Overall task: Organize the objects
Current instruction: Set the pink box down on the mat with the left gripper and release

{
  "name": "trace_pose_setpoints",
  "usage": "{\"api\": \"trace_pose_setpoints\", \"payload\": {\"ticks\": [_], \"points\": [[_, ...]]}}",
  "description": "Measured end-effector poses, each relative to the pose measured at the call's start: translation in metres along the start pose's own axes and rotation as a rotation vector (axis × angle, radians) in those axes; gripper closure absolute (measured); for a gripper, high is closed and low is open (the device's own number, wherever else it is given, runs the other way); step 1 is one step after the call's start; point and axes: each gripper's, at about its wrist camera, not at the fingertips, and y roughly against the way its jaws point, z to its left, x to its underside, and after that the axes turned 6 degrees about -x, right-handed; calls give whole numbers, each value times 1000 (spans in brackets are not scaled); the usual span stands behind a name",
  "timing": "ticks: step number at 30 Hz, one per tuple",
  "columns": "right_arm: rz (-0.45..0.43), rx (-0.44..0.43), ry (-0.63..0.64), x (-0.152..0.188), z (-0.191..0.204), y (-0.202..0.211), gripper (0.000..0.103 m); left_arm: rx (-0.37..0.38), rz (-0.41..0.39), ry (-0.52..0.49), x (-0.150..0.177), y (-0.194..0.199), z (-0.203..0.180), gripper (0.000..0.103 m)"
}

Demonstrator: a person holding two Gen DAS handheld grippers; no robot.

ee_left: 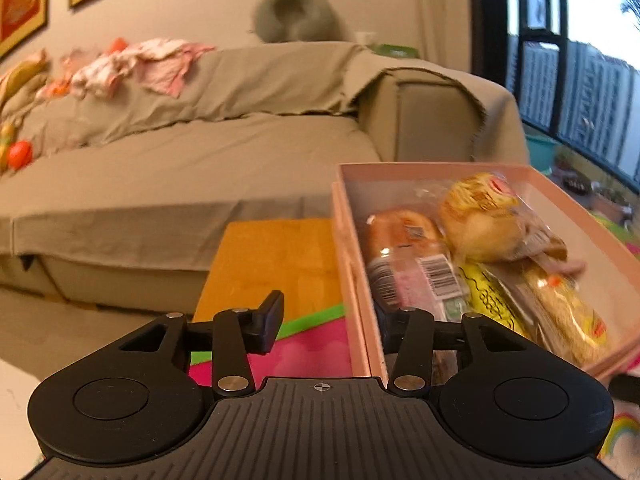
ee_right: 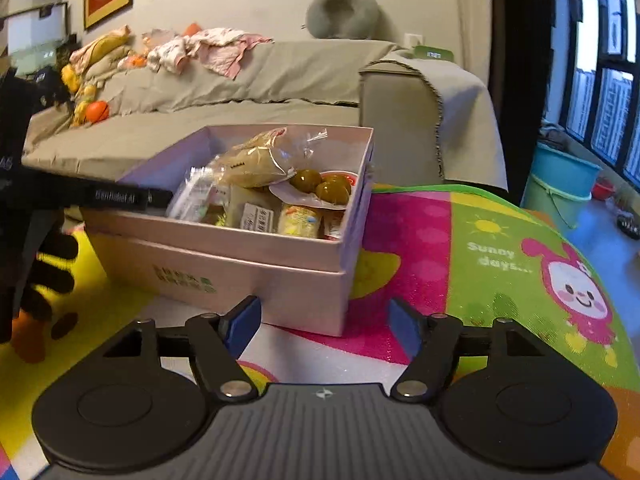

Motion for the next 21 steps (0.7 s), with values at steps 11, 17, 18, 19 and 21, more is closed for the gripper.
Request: {"api": "trace_pose_setpoints", "payload": {"ticks": [11, 17, 18, 19, 21], "points": [[-1, 28, -78, 33, 26, 78, 0, -31, -198, 268, 58, 141, 42, 48], [53, 1, -89, 69, 66, 111, 0, 127, -45, 129, 98, 168, 18, 48], [59, 15, -70, 73, 72, 110, 0, 137, -15, 102, 104, 165, 11, 48], [65, 42, -52, 76, 77, 108, 0, 141, 15, 80, 111, 162, 5, 48], [98, 82, -28, 79, 82, 99, 0, 125, 34, 23, 121, 159, -5, 47]]}}
